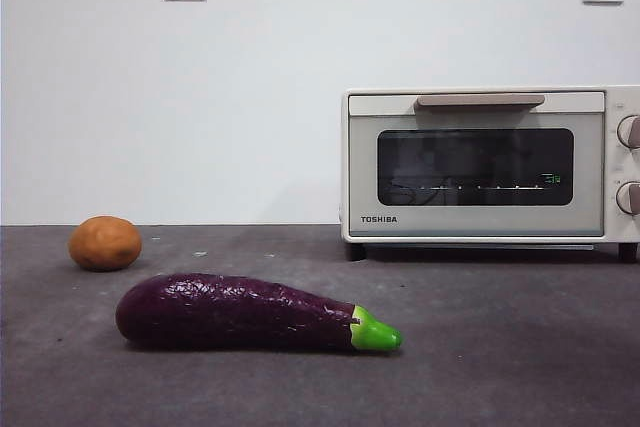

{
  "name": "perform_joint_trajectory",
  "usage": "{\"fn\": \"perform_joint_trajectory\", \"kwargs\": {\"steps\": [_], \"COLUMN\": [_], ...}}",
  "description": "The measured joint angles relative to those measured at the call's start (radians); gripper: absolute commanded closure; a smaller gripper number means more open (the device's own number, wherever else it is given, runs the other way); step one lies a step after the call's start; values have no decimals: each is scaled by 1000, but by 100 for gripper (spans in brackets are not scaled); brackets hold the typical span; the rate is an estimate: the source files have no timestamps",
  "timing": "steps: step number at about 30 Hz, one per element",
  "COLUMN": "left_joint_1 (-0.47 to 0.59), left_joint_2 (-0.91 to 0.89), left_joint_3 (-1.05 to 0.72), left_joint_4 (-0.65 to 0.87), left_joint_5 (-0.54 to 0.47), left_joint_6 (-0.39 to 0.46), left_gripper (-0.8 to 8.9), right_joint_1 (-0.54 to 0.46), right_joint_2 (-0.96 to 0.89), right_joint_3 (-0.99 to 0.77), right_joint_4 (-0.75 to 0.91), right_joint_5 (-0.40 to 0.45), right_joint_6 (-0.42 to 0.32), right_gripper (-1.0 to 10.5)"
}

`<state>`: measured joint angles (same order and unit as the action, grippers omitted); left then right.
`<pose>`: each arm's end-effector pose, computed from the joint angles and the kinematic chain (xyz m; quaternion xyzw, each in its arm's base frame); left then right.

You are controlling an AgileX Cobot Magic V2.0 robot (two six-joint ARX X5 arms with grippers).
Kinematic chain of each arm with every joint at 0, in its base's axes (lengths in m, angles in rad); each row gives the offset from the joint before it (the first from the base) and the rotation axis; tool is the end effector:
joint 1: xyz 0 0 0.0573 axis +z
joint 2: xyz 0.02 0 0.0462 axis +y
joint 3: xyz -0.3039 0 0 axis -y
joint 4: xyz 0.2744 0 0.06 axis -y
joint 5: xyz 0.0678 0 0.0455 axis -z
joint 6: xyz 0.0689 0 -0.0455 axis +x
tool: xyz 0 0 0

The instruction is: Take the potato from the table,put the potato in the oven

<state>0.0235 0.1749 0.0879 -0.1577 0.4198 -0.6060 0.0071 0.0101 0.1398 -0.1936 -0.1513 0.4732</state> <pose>0.1268 -0.0251 0.1606 -0.3160 0.1719 -0.1510 0.9208 0.1160 0.0112 0.1929 0.2358 0.0495 0.0694 0.9681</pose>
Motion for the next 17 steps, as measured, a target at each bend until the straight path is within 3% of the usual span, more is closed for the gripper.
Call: {"fn": "perform_joint_trajectory", "kwargs": {"steps": [11, 17], "left_joint_1": [0, 0], "left_joint_2": [68, 116], "left_joint_3": [168, 281], "left_joint_4": [16, 16], "left_joint_5": [50, 89], "left_joint_6": [-171, -200], "left_gripper": [818, 818], "right_joint_1": [0, 0], "right_joint_2": [0, 0], "right_joint_3": [198, 305], "right_joint_4": [-63, -114], "right_joint_5": [-3, -3], "right_joint_6": [14, 11], "right_gripper": [947, 947]}}
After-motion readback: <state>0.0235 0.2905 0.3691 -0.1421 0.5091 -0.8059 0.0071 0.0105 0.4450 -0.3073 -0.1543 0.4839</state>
